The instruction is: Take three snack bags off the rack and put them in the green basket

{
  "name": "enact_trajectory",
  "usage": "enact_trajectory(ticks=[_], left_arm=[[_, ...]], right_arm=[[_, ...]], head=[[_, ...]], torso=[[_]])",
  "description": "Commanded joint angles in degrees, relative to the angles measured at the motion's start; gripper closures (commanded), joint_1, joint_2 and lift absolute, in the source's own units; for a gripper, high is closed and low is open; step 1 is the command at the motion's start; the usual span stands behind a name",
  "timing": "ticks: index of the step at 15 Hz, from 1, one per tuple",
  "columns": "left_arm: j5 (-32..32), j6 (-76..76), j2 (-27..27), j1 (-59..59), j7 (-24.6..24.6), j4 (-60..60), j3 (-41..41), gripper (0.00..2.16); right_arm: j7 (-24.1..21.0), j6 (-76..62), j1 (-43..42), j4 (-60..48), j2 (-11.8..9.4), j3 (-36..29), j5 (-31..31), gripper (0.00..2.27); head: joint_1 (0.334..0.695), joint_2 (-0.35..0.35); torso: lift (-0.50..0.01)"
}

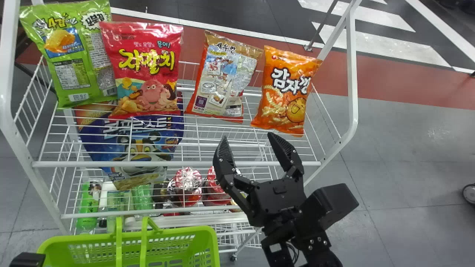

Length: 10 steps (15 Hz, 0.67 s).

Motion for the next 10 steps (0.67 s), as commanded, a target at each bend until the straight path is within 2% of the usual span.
enact_trajectory(ticks=[1, 10], left_arm=[[0.02, 0.00, 0.06, 0.01, 0.00, -0.04, 0.03, 1.91], [0.02, 0.00, 0.06, 0.18, -0.09, -0.30, 0.03, 1.91]], right_arm=[[-0.01, 0.15, 0.16, -0.15, 0.00, 0.07, 0.02, 0.08], [-0.10, -0.20, 0.42, -0.07, 0.00, 0.16, 0.02, 0.08]], head=[[0.695, -0.345], [0.695, -0.345]], torso=[[-0.027], [-0.027]])
